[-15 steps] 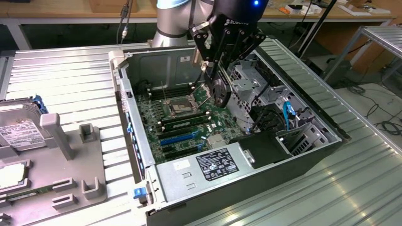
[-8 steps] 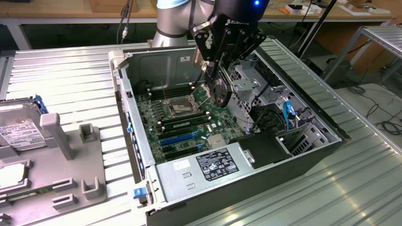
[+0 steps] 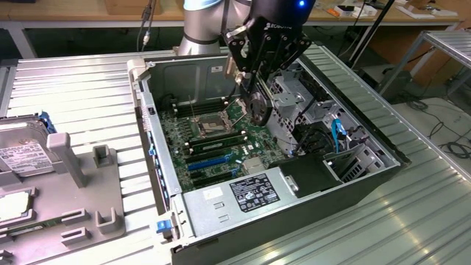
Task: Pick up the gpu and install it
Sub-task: 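Insert the gpu into the slot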
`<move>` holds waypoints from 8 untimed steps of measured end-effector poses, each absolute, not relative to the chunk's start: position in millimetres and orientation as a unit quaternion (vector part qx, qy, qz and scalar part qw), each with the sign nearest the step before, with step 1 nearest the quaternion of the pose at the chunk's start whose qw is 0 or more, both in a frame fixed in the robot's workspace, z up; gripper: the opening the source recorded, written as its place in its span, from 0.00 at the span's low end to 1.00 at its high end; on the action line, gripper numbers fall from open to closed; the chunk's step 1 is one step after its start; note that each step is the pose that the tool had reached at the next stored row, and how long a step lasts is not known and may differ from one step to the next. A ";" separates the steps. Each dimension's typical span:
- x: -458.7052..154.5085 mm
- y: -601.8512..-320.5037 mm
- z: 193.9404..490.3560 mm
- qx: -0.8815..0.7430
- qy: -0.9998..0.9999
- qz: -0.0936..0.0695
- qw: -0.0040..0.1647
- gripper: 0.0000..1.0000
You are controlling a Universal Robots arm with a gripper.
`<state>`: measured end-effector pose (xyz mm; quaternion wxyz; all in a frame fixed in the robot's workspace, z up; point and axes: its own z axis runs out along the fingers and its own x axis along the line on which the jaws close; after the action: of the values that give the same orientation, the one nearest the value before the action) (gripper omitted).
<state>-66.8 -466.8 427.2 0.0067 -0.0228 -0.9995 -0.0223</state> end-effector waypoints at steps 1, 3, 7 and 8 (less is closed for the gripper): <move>-66.7 -466.8 427.2 -0.020 -1.000 -0.022 0.007 0.27; -66.8 -466.8 427.2 -0.016 -1.000 -0.022 0.007 0.27; -66.7 -466.8 427.2 -0.007 -1.000 -0.022 0.007 0.27; -66.7 -466.8 427.2 -0.004 -1.000 -0.022 0.007 0.27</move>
<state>-66.7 -466.8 427.2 0.0072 -0.0036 -0.9997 -0.0221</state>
